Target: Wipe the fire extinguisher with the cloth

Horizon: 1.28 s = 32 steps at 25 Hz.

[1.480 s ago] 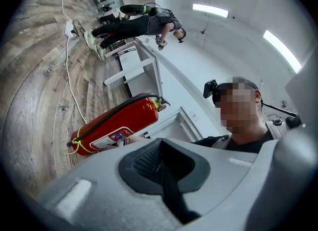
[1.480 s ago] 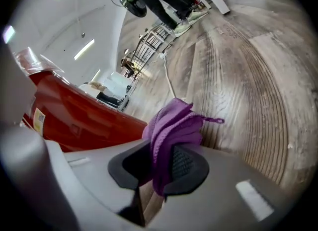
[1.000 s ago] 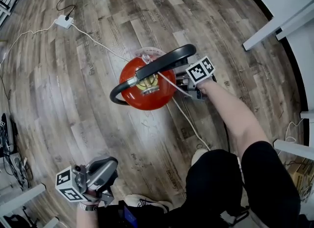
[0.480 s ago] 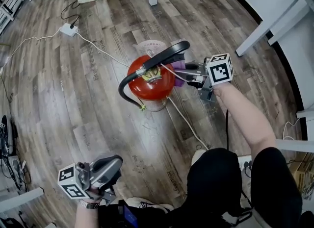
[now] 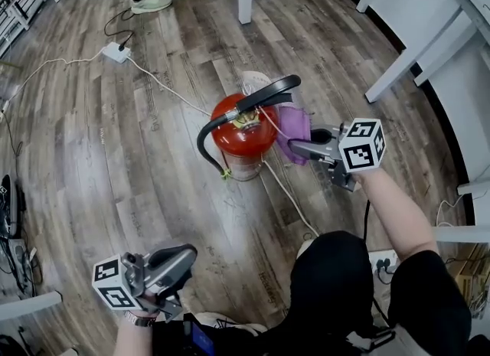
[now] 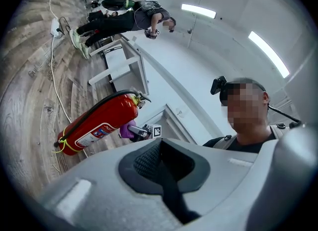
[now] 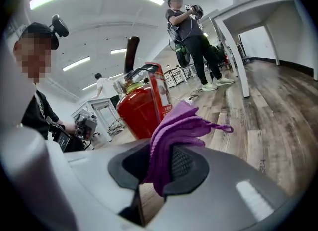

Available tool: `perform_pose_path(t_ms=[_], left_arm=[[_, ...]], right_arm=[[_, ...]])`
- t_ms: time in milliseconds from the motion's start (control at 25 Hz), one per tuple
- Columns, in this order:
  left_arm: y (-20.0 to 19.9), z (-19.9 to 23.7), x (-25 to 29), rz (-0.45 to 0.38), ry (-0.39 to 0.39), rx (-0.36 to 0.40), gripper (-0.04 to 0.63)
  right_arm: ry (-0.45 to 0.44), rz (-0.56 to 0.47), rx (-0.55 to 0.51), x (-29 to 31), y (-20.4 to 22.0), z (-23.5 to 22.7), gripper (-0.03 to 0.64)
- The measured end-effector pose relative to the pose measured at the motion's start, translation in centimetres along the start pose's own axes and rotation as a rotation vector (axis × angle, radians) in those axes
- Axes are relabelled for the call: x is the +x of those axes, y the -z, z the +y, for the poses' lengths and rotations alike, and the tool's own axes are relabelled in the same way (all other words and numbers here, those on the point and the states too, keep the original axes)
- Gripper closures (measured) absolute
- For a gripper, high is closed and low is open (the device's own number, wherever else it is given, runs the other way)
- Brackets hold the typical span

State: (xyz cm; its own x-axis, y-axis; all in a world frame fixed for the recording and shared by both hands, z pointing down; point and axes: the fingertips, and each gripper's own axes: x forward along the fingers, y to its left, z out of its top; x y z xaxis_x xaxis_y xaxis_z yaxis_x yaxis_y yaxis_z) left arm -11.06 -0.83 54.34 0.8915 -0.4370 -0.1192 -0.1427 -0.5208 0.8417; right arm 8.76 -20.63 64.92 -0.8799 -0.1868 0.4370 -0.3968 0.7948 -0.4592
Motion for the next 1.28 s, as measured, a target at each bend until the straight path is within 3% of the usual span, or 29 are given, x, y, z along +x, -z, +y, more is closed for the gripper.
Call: perform_pose_path(t_ms=[240, 320, 400, 440, 520, 640, 840, 960, 1280], left_arm=[[-0.2, 0.0, 0.2, -0.009, 0.011, 0.003, 0.597], [-0.2, -0.1, 0.3, -0.008, 0.021, 0.003, 0.597], [-0.2, -0.3, 0.5, 0.0, 0.032, 0.008, 0.597], [-0.2, -0.3, 0.5, 0.004, 0.036, 0.01, 0.597], [-0.3, -0.1, 0.5, 0.004, 0.038, 0.01, 0.597], [-0.6, 0.1, 0.9, -0.008, 0.043, 0.006, 0.597], [-0.5, -0.5, 1.1, -0.007, 0.053, 0.017, 0.597], [-0.8, -0.9, 0.9, -0.017, 0.058, 0.024, 0.597], [-1.2, -1.4, 0.7, -0.031, 0.073, 0.035, 0.597]], right_arm=[[0.04, -0.104, -0.103, -4.2, -3.5, 5.6, 0.548], [0.134, -0.124, -0.151, -6.7, -5.2, 6.4, 0.548], [0.287, -0.133, -0.208, -9.7, -7.1, 6.3, 0.548], [0.365, -0.134, -0.274, -11.0, -8.6, 6.3, 0.548], [0.471, -0.097, -0.501, -12.0, -12.3, 7.7, 0.548], [0.538, 0.131, -0.867, -9.9, -15.8, 10.6, 0.548], [0.562, 0.67, -1.418, -4.5, -15.8, 9.2, 0.549], [0.524, 0.86, -1.568, -2.3, -16.0, 8.3, 0.551], [0.328, 1.002, -1.823, 7.3, -14.0, 12.4, 0.551]])
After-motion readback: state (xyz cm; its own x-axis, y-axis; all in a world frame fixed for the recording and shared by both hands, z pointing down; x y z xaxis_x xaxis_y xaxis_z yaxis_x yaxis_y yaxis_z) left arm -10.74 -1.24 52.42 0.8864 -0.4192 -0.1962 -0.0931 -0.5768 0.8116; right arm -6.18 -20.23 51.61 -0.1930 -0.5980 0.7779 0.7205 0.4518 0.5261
